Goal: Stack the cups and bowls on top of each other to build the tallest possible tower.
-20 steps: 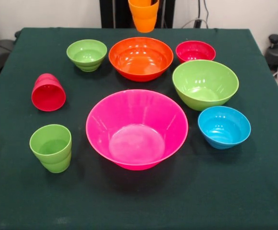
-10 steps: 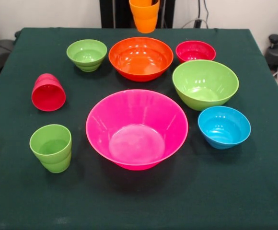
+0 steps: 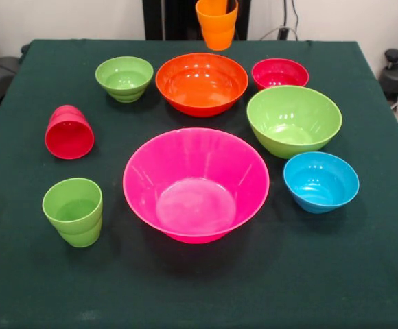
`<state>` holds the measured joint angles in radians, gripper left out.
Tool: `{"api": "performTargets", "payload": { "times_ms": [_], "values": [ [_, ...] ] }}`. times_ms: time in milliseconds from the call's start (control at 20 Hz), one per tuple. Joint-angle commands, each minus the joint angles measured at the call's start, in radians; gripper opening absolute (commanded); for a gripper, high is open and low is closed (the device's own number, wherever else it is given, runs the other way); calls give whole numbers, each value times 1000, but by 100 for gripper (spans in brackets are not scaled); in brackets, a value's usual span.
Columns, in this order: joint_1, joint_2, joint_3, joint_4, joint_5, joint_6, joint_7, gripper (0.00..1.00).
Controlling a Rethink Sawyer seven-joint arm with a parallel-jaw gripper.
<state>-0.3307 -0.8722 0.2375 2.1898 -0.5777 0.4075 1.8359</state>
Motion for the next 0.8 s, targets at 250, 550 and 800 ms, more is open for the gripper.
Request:
{"api": "performTargets", "payload": {
  "times_ms": [250, 550, 800],
  "values": [
    [20, 98, 5, -125, 51, -16, 114, 0],
    [-6, 112, 30, -185, 82, 35, 74, 0],
    [-19, 111, 21, -212, 100, 22, 75, 0]
  ]
}}
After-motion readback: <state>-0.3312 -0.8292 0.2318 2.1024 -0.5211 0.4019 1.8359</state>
